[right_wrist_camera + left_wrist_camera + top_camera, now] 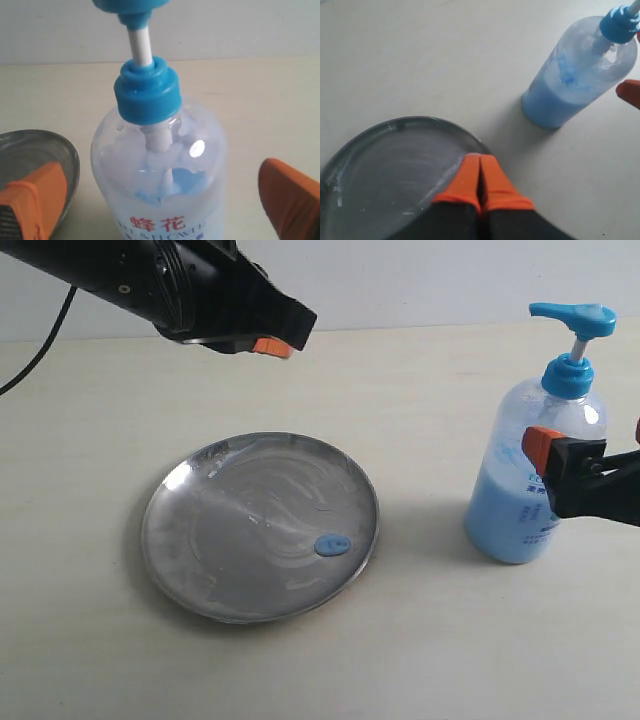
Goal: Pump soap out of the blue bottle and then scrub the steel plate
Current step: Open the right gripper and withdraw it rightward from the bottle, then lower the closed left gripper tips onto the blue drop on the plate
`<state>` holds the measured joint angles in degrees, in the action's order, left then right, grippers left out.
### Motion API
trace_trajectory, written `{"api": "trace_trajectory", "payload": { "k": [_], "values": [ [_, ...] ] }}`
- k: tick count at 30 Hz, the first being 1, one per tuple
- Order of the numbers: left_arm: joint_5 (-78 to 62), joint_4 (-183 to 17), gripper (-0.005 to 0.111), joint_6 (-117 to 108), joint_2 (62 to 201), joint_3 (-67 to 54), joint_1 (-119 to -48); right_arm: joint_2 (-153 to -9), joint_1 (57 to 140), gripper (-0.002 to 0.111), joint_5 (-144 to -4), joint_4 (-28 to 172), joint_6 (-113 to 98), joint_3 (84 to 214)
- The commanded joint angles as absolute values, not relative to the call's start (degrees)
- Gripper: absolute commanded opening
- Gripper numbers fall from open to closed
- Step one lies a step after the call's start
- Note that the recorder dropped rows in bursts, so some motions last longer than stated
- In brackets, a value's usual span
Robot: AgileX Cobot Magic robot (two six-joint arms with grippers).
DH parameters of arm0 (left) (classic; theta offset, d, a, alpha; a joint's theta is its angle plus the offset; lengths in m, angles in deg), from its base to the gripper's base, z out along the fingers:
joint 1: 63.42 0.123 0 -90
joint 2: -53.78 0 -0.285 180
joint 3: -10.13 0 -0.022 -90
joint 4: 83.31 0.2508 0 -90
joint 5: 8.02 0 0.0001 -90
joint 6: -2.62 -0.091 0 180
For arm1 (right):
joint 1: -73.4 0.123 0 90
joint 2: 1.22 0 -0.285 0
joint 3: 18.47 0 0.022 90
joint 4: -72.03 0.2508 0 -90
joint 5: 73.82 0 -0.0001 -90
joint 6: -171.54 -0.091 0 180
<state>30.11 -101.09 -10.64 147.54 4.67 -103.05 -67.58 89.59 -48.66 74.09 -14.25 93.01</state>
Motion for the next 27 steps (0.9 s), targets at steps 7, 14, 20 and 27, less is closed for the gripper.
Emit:
{"api": "trace_trajectory", "payload": {
  "k": [7, 14, 20, 27],
  "values": [
    [34.35, -101.64, 0.0, -10.69, 146.97, 4.54, -103.35, -57.7, 89.36, 0.088, -86.17, 74.82, -14.44, 106.72],
    [37.48, -101.77, 0.0, -10.69, 146.97, 4.54, -103.35, -57.17, 89.36, 0.049, -105.44, 74.23, -12.34, 114.19],
    [40.29, -102.05, 0.0, -10.69, 146.97, 4.45, -103.35, -57.17, 89.36, 0.022, -117.56, 74.23, -7.61, 117.18],
    [42.2, -102.56, 0.0, -10.69, 146.97, 4.01, -103.35, -55.5, 89.36, 0.0, -122.4, 74.47, -4.98, 117.49]
  ]
}}
